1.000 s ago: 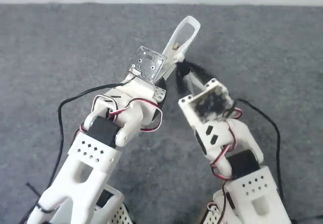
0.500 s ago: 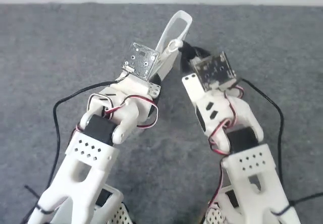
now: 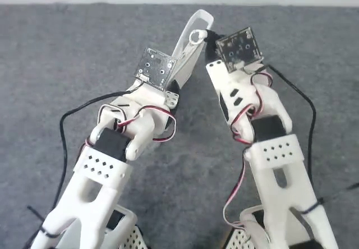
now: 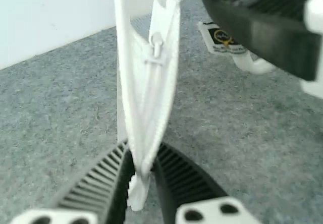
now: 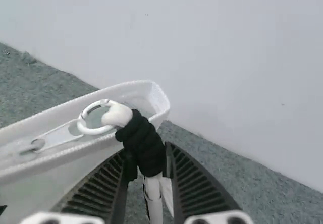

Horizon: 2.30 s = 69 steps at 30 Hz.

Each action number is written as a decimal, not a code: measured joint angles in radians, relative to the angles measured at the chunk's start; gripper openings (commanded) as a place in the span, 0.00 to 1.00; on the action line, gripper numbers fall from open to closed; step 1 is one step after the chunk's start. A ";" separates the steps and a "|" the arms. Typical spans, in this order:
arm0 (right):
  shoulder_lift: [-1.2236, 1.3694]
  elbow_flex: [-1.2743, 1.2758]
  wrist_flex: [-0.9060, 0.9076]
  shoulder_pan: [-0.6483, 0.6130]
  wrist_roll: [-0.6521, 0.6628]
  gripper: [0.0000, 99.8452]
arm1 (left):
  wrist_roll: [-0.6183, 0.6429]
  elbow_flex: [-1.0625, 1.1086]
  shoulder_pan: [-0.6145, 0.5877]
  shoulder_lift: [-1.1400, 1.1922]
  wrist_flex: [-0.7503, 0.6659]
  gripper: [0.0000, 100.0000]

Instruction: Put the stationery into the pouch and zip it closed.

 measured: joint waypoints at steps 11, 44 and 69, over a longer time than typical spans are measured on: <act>0.169 -0.135 0.000 0.044 0.000 0.01 | 0.000 0.000 0.000 0.000 0.000 0.01; 0.644 -0.565 -0.002 0.233 -0.003 0.01 | 0.018 0.017 -0.002 -0.002 0.003 0.01; 0.575 -0.583 0.235 0.270 -0.008 0.01 | 0.023 0.015 -0.017 -0.002 0.003 0.01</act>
